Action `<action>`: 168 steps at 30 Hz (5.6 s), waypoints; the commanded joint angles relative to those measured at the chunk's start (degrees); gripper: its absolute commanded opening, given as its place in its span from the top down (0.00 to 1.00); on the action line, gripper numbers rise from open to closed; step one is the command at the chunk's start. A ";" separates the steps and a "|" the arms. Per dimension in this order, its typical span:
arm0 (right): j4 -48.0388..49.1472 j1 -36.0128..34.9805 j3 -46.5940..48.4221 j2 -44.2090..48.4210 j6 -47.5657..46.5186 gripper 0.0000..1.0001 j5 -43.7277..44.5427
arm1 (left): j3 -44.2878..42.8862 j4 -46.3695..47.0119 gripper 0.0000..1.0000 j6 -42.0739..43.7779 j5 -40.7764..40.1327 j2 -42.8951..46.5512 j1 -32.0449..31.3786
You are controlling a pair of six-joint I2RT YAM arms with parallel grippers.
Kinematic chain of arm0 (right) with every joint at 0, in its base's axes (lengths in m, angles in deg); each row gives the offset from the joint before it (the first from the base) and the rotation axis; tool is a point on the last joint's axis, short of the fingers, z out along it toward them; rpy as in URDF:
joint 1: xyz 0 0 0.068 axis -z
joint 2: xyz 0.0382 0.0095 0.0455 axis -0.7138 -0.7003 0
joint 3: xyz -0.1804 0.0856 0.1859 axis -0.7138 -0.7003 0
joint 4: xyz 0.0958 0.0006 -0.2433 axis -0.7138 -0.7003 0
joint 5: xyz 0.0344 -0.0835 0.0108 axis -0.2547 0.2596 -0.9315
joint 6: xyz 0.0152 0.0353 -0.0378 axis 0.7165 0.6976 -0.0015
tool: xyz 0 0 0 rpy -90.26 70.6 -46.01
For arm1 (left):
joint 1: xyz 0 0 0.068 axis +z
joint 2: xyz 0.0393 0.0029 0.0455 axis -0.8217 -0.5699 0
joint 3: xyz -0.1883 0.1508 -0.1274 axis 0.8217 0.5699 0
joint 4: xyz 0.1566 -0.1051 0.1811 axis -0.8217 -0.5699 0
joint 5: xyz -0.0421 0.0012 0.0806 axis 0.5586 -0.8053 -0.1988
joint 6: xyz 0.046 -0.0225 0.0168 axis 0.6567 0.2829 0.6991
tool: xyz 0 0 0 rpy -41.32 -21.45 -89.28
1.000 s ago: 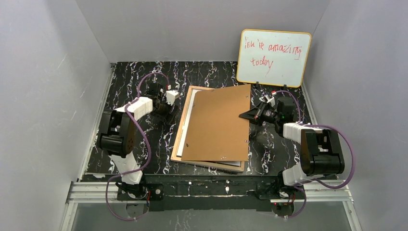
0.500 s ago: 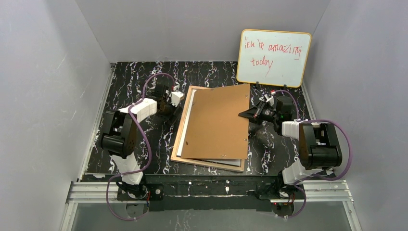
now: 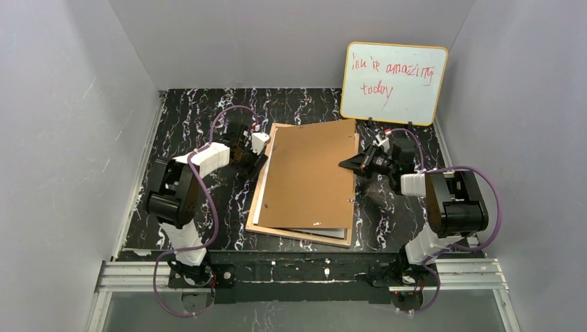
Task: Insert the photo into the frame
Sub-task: Turn over the photo frame item on the photo frame, then install the photo frame at the center of the board.
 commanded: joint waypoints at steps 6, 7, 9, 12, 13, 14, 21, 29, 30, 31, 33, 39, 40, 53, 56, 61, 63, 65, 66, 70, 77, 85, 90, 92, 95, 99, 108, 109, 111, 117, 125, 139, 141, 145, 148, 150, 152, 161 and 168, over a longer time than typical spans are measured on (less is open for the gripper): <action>9.08 -5.09 -1.31 -1.78 2.29 0.99 3.88 | 3.23 -7.02 0.40 -0.49 6.68 -2.32 -1.76; 9.39 -5.74 -1.14 -2.10 2.43 0.99 4.28 | 3.28 -7.38 0.40 -0.37 6.90 -2.12 -1.75; 9.40 -7.21 -0.58 -2.76 2.58 0.99 5.36 | 3.38 -8.30 0.40 0.03 7.52 -1.43 -1.76; 9.20 -9.33 0.27 -3.89 2.72 0.99 7.27 | 3.39 -9.94 0.41 0.69 8.21 -0.14 -1.76; 9.07 -10.03 0.54 -4.26 2.72 0.99 7.86 | 3.38 -10.61 0.42 0.92 8.44 0.36 -1.75; 8.86 -10.68 0.83 -4.75 2.67 0.99 8.36 | 3.33 -11.16 0.42 1.18 8.64 0.97 -1.75; 5.75 -16.27 4.63 -7.25 0.85 0.99 12.02 | 1.62 -15.92 0.43 2.32 9.05 4.76 -1.75; -1.94 -20.85 7.02 -6.52 -2.10 0.95 17.52 | -1.55 -19.01 0.40 2.42 7.01 6.67 -0.07; -3.01 -20.85 7.08 -6.18 -2.50 0.90 18.17 | -1.98 -19.23 0.39 2.33 6.82 6.84 0.35; -4.19 -20.90 7.07 -5.63 -3.00 0.86 19.03 | -2.58 -19.73 0.38 2.36 6.54 6.87 0.89; -6.91 -20.96 7.40 -4.70 -4.37 0.81 20.48 | -4.21 -21.00 0.35 2.66 6.41 6.92 2.13; -14.57 -20.96 9.83 -3.88 -7.88 0.59 23.46 | -6.54 -22.75 0.26 4.13 7.17 7.66 6.21; -15.67 -20.95 10.19 -3.80 -8.22 0.57 23.99 | -6.37 -22.72 0.26 4.40 7.07 7.66 6.61; -26.01 -22.68 15.77 -2.58 -12.49 0.30 27.77 | -7.01 -22.58 0.28 6.88 5.33 6.25 12.37; -28.29 -23.34 17.66 -3.27 -13.39 0.28 27.77 | -5.50 -21.43 0.31 7.13 3.84 6.00 12.70; -32.87 -24.55 20.11 -3.95 -14.99 0.24 29.45 | -2.68 -19.79 0.32 7.88 2.56 6.26 12.83; -34.23 -25.22 20.74 -3.87 -15.33 0.23 30.32 | -1.79 -19.17 0.33 8.12 2.10 6.33 12.78; -35.71 -25.83 21.76 -4.02 -15.74 0.20 31.26 | -0.46 -18.56 0.33 8.27 2.03 6.35 12.79; -36.39 -26.16 22.18 -4.14 -16.00 0.16 31.81 | 0.05 -18.29 0.33 8.39 2.01 6.21 12.83; -40.43 -27.14 24.91 -5.13 -17.52 0.07 32.55 | 1.52 -17.41 0.33 8.56 2.03 6.32 12.80; -53.24 -29.78 33.19 -6.94 -22.63 0.01 38.96 | 0.01 -18.68 0.33 8.38 3.32 7.44 12.91; -63.39 -32.14 39.02 -10.47 -26.54 0.01 45.22 | -1.69 -20.39 0.32 8.27 5.40 8.52 13.10; -67.93 -32.91 41.09 -11.17 -28.83 0.01 51.13 | -0.71 -20.50 0.32 8.77 5.58 9.15 13.19; -69.71 -32.93 42.44 -10.88 -29.89 0.01 52.91 | -0.41 -20.53 0.32 8.89 5.65 9.19 13.19; -71.57 -32.93 44.54 -10.52 -31.34 0.01 53.66 | -0.21 -20.55 0.32 8.96 5.94 9.17 13.28; -72.29 -32.93 45.31 -9.55 -32.12 0.01 53.14 | -0.07 -20.61 0.32 9.00 6.13 9.15 13.36; -68.06 -32.97 36.05 -1.84 -30.53 0.06 45.78 | 1.72 -21.10 0.32 8.91 7.88 10.43 13.45; -67.28 -32.93 34.67 -0.64 -30.40 0.09 44.54 | 2.22 -21.05 0.32 8.91 8.12 10.74 13.45; -66.37 -32.93 32.37 1.43 -30.27 0.13 42.99 | 3.28 -20.86 0.32 8.98 8.31 10.98 13.45; -65.87 -33.95 27.56 4.85 -29.02 0.22 39.89 | 5.11 -20.49 0.32 8.88 8.63 11.62 13.44; -65.99 -35.84 21.73 8.97 -26.76 0.27 39.20 | 5.47 -20.49 0.32 8.58 9.17 11.33 13.40; -62.28 -36.07 16.89 9.31 -26.33 0.28 39.75 | 7.21 -19.75 0.32 8.44 9.63 11.51 13.37; -61.92 -36.00 16.76 9.04 -26.50 0.28 40.08 | 7.50 -19.85 0.32 8.64 9.60 11.56 13.37; -61.36 -36.08 16.66 8.90 -26.80 0.29 40.60 | 7.95 -19.82 0.32 8.91 9.44 11.69 13.37; -61.35 -36.08 16.39 8.54 -26.88 0.29 40.66 | 8.03 -19.84 0.33 8.95 9.58 11.58 13.37; -61.36 -36.00 15.94 8.60 -26.89 0.29 40.74 | 8.18 -19.80 0.33 8.92 9.73 11.51 13.37; -61.47 -36.08 15.48 8.85 -26.84 0.30 40.56 | 8.12 -19.83 0.33 8.86 9.90 11.53 13.37; -60.93 -36.09 13.42 9.64 -25.61 0.31 39.00 | 8.50 -19.80 0.33 8.68 10.95 11.17 13.37; -61.43 -36.38 13.68 9.77 -24.53 0.33 38.44 | 9.21 -19.45 0.33 8.39 12.13 10.41 13.20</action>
